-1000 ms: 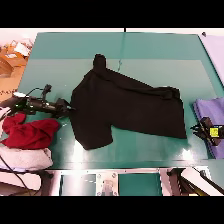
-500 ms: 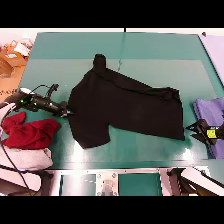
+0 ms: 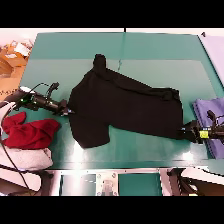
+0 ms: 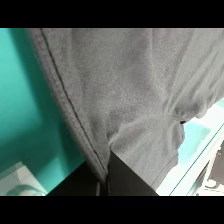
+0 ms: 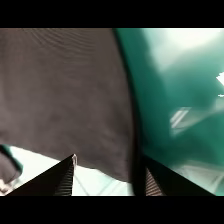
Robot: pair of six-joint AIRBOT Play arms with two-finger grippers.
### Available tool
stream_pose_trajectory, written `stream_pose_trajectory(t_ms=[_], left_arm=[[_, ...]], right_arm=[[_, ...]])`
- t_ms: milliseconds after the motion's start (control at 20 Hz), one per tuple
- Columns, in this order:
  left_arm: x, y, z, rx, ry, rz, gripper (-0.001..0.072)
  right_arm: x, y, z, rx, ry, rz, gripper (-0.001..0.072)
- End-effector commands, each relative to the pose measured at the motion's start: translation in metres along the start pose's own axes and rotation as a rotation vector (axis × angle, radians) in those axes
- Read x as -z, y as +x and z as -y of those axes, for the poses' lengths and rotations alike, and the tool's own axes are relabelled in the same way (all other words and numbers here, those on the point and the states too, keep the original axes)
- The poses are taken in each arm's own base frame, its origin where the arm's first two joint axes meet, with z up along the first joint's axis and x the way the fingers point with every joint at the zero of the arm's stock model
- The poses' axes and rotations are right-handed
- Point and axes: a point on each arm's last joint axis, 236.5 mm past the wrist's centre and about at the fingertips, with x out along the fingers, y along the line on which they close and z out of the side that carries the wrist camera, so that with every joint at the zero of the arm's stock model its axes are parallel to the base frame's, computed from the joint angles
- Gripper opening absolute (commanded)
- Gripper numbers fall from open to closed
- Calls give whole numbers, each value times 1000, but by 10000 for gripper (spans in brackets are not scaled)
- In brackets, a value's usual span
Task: Fold the shirts.
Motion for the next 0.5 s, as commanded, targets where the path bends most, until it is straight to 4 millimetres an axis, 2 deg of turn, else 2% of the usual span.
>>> stream_pose_trajectory(t_ms=[0,150,250,300,350,400,450], left_arm=[[-1,0,1,4,1,3,20],[-1,0,1,5,1,2,20],[-1,0,1,5,1,2,21],[-1,0,1,6,1,2,21],[-1,0,1,6,1,2,20],[-1,0,1,6,1,2,21],[-1,-1,2,8,2,3,20]], right_arm=[[-3,4,0,-15,-27,1,538],[3,4,0,-15,-31,-25,515],[-4,4,0,-16,-26,7,396],[-8,4,-3,-25,-23,20,363],[-10,4,-7,-43,-27,30,287],[-11,3,-14,-72,-30,36,246],[-11,3,-26,-120,-37,37,122]])
